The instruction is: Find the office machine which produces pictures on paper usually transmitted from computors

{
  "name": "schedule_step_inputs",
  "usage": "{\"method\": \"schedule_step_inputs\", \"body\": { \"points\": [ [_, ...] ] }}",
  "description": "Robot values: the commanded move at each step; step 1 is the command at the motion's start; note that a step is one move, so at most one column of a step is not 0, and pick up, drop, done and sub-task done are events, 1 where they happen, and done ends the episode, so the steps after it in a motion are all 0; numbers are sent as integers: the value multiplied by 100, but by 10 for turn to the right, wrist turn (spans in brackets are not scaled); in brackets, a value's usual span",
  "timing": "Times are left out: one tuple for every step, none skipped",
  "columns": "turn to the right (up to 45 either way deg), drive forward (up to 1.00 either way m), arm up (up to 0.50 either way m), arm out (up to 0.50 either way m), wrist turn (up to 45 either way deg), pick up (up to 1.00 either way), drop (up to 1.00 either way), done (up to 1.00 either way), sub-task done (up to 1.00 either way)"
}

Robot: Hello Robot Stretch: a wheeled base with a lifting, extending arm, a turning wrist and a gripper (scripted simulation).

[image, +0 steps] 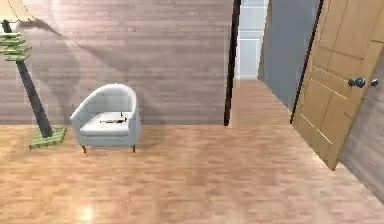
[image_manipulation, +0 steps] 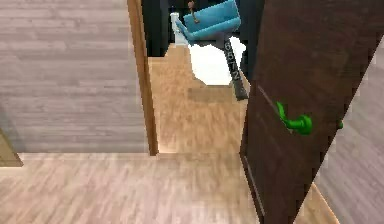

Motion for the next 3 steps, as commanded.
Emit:
{"method": "schedule_step_inputs", "body": {
  "points": [
    [-450, 0, 0, 0, 0, 0, 0, 0, 0],
    [-270, 0, 0, 0, 0, 0, 0, 0, 0],
    [0, 60, 0, 0, 0, 0, 0, 0, 0]
  ]
}}
